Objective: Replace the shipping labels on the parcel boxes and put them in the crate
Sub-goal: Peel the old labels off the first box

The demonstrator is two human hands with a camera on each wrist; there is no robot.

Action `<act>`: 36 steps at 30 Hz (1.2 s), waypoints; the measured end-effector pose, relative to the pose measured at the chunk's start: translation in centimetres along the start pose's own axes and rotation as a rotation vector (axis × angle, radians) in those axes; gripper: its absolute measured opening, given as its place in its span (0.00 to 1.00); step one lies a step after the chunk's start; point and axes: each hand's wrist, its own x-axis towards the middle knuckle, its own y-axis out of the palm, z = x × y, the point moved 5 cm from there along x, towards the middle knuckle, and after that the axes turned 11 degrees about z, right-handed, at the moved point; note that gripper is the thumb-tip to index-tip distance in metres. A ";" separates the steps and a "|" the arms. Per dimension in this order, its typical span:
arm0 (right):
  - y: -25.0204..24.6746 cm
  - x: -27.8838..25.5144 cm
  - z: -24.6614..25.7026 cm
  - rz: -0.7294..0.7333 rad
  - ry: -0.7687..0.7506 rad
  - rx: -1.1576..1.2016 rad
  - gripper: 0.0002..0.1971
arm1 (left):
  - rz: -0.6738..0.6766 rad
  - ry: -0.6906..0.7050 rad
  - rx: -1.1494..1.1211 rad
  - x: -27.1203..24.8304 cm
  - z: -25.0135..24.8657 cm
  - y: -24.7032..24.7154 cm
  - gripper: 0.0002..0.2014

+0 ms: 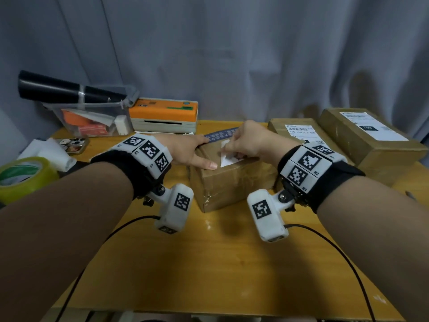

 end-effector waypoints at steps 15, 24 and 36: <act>-2.2 0.4 -2.0 -0.008 -0.031 0.242 0.12 | 0.044 0.014 0.021 1.0 -0.8 -0.9 0.46; -1.0 1.0 -0.9 -0.012 0.048 0.067 0.28 | -0.022 -0.003 0.138 1.6 -1.5 -0.5 0.49; -3.0 0.3 0.1 -0.137 0.114 -0.179 0.14 | -0.022 -0.045 0.283 1.9 -3.1 -1.2 0.39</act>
